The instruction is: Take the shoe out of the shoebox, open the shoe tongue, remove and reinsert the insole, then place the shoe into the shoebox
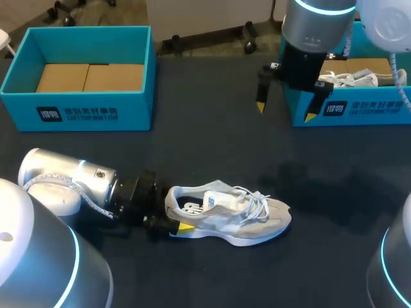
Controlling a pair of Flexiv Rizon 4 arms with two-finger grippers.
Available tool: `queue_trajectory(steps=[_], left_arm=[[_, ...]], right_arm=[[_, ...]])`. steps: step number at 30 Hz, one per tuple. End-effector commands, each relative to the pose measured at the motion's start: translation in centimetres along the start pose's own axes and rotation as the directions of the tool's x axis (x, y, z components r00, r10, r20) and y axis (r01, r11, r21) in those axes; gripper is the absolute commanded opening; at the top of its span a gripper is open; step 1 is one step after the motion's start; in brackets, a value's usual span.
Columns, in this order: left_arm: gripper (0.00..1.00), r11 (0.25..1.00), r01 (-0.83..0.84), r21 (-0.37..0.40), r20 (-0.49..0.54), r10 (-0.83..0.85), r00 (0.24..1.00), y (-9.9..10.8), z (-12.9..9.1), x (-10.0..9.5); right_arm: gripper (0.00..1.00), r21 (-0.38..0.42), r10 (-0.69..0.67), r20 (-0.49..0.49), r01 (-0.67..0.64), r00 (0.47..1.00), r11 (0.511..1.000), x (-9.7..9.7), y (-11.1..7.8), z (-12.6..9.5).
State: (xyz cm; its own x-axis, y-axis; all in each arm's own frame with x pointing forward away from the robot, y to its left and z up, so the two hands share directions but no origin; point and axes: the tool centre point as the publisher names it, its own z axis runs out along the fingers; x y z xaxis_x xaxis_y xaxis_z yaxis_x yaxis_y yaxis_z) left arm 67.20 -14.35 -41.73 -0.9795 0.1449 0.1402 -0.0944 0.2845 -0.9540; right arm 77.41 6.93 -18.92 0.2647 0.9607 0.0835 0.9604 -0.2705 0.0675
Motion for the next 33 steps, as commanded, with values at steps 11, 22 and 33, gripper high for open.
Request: queue_trajectory(steps=[11,22,33], left_arm=[[0.0,1.0,-0.001,0.0,0.001,0.001,1.0,0.1,0.0,0.1],[0.0,1.0,-0.001,0.0,0.001,0.001,1.0,0.1,0.0,0.1],[0.0,1.0,-0.001,0.0,0.001,0.001,1.0,0.1,0.0,0.1]], right_arm=[[1.0,-0.023,-0.099,0.065,0.1,0.993,0.995,1.8,-1.9,2.0],[1.0,-0.072,-0.209,0.057,0.213,0.976,0.974,4.4,-8.8,3.9],[1.0,-0.089,-0.225,-0.018,0.222,0.974,0.971,6.1,-12.4,6.2]])
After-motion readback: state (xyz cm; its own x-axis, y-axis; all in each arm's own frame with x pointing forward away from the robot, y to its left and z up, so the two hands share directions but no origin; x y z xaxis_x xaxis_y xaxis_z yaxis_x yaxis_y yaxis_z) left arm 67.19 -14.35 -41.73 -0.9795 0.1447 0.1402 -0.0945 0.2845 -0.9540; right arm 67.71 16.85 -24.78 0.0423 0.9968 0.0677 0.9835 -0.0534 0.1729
